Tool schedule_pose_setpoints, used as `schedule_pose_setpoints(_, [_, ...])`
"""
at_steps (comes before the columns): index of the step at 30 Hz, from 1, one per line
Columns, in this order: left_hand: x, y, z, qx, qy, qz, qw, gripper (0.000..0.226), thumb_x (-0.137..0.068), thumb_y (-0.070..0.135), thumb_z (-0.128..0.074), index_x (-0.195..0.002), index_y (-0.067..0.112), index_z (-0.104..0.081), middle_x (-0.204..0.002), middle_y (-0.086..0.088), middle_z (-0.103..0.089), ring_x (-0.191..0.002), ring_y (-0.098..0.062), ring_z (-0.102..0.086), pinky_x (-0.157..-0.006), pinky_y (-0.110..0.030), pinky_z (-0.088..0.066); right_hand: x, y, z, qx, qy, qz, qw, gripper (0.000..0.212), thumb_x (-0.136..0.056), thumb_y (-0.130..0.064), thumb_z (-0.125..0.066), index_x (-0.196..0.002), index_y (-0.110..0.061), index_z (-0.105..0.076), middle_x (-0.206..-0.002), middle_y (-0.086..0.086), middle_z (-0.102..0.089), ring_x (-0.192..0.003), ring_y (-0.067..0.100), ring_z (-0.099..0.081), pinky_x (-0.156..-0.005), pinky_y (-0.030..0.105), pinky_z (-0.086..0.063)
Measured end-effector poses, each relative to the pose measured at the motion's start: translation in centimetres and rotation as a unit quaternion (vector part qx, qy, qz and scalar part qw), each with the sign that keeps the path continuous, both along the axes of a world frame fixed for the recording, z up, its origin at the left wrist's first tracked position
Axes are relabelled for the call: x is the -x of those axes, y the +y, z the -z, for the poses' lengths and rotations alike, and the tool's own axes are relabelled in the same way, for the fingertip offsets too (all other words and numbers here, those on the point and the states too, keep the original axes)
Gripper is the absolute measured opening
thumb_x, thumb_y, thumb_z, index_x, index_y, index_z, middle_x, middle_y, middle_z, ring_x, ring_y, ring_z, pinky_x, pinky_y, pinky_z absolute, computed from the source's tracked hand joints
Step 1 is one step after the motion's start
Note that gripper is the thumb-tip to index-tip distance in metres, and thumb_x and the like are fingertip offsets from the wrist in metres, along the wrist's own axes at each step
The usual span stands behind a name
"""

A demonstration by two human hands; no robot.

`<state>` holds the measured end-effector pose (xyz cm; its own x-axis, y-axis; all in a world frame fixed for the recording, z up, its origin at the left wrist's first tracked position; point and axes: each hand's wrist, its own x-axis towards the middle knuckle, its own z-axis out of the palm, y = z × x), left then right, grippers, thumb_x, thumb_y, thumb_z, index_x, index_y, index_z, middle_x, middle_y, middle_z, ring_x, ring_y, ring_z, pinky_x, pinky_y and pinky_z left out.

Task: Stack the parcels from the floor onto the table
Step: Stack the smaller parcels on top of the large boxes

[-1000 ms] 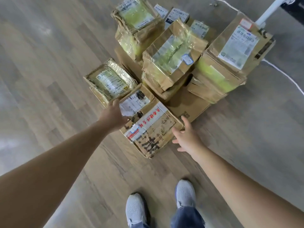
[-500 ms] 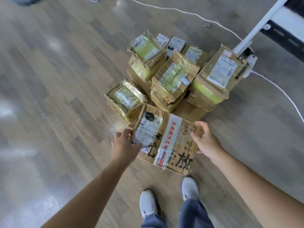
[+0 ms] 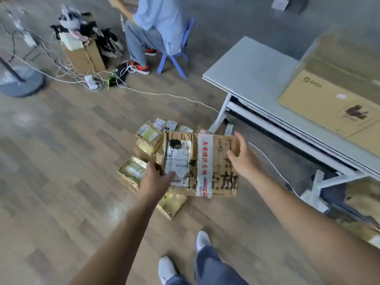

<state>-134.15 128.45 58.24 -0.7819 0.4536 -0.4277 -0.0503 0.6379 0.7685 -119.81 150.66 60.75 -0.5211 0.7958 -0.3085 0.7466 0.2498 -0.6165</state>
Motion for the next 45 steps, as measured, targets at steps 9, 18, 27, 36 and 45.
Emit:
schedule_pose_setpoints(9, [-1.6,8.0,-12.1,-0.167,0.026,0.084,0.982,0.044,-0.072,0.026,-0.075,-0.109,0.025,-0.051,-0.097,0.002,-0.067,-0.076,-0.017,-0.069,-0.047,-0.029,-0.049,-6.3,4.7,-11.2,-0.105,0.113,0.094,0.983,0.064,-0.096,-0.031,-0.054,-0.147,-0.041,-0.017,-0.107,-0.012,-0.056,-0.069,0.000,-0.059,-0.048,0.020,-0.041])
schedule_pose_setpoints(18, [-4.8,19.9,-18.5,-0.185,0.085,0.145,0.968,0.042,-0.073,0.024,-0.076,-0.102,0.026,-0.046,-0.094,-0.003,-0.065,-0.079,-0.023,-0.064,-0.068,-0.044,-0.055,-11.3,14.4,-15.1,-0.131,0.190,0.172,0.958,0.061,-0.092,-0.031,-0.060,-0.145,-0.026,-0.029,-0.124,0.002,-0.061,-0.097,0.015,-0.056,-0.078,0.028,-0.039])
schedule_pose_setpoints(27, [-9.7,36.5,-24.0,-0.237,0.141,0.156,0.948,0.035,-0.081,0.023,-0.069,-0.109,0.026,-0.047,-0.086,0.015,-0.061,-0.068,-0.001,-0.060,-0.052,-0.021,-0.043,-16.8,29.6,-20.4,-0.152,0.249,0.197,0.936,0.039,-0.092,-0.026,-0.057,-0.130,-0.022,-0.047,-0.119,-0.006,-0.057,-0.097,0.008,-0.055,-0.072,0.023,-0.040])
schedule_pose_setpoints(36, [-12.9,49.4,-26.0,-0.240,0.171,0.179,0.939,0.016,-0.081,0.017,-0.060,-0.094,0.024,-0.055,-0.081,0.015,-0.063,-0.076,-0.007,-0.059,-0.058,-0.023,-0.043,-20.4,40.7,-23.6,-0.115,0.222,0.179,0.951,0.058,-0.095,-0.030,-0.051,-0.148,-0.036,-0.030,-0.132,-0.009,-0.053,-0.122,0.020,-0.051,-0.089,0.036,-0.047])
schedule_pose_setpoints(45, [-9.4,60.6,-26.4,-0.284,0.075,0.203,0.934,0.016,-0.083,0.016,-0.061,-0.090,0.029,-0.067,-0.083,0.012,-0.071,-0.079,-0.012,-0.068,-0.065,-0.024,-0.055,-19.3,49.6,-23.6,-0.055,0.327,0.267,0.905,0.028,-0.089,-0.019,-0.059,-0.114,-0.032,-0.058,-0.095,-0.018,-0.059,-0.088,-0.001,-0.055,-0.066,0.024,-0.042])
